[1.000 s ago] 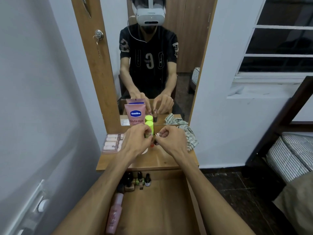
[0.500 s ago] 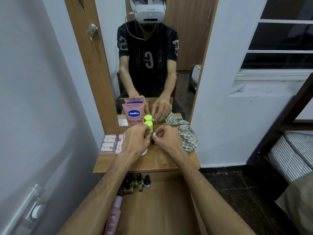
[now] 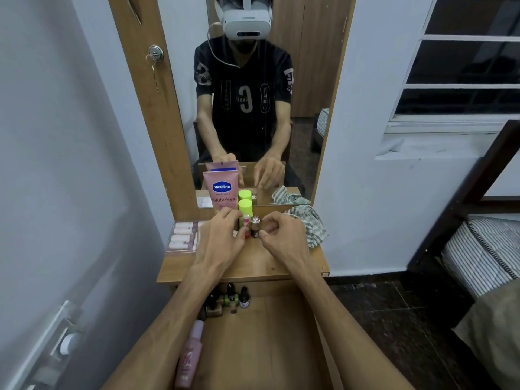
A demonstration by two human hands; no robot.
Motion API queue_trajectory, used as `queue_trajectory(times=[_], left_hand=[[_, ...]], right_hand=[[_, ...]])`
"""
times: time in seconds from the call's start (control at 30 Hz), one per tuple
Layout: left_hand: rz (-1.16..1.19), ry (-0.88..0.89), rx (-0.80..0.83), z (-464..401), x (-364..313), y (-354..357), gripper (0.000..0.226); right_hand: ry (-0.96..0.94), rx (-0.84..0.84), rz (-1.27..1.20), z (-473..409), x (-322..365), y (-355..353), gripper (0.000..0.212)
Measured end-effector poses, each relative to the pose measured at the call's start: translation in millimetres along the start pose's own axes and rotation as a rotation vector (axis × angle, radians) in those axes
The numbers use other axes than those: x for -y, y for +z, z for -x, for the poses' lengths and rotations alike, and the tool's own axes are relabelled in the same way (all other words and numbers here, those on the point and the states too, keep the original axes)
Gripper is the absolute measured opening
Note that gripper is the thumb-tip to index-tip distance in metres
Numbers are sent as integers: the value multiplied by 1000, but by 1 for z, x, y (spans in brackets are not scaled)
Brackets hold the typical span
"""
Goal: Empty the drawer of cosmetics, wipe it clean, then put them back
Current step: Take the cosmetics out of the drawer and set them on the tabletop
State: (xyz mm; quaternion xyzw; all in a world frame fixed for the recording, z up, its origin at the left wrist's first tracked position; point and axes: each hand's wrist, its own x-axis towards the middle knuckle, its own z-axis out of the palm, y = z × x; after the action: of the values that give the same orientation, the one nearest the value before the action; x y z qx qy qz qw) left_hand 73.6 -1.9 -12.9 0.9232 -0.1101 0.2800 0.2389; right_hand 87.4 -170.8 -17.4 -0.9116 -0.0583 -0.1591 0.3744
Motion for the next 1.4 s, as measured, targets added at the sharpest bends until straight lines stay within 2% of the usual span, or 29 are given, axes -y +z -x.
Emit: queue_trajectory(times=[0.13, 0.3, 0.4, 0.5, 0.63, 0.77, 0.97, 1.13, 1.4], left_hand=[[18, -33, -110, 29, -1, -6, 4], [68, -66, -111, 86, 6, -6, 17], [54, -139, -38, 118, 14, -4, 19], [10, -231, 49, 140, 24, -2, 29], [-113, -323, 115, 155, 31, -1, 27], [-171, -357, 166, 154, 32, 0, 33], [-177, -373, 185, 154, 35, 5, 20], [-171, -348, 181, 156, 34, 8, 23], [-29, -295, 100, 152, 23, -4, 24]], right_hand=[[-51, 32, -28, 32, 4, -1, 12], [-11, 186, -30, 80, 0, 13, 7], [39, 273, -1, 104, -4, 24, 12], [37, 297, 50, 119, -6, 36, 24], [60, 334, 146, 127, -1, 54, 35], [89, 342, 240, 126, 4, 69, 35], [66, 333, 300, 122, 4, 83, 34], [74, 310, 266, 121, 3, 84, 37], [113, 228, 119, 122, 3, 55, 26]])
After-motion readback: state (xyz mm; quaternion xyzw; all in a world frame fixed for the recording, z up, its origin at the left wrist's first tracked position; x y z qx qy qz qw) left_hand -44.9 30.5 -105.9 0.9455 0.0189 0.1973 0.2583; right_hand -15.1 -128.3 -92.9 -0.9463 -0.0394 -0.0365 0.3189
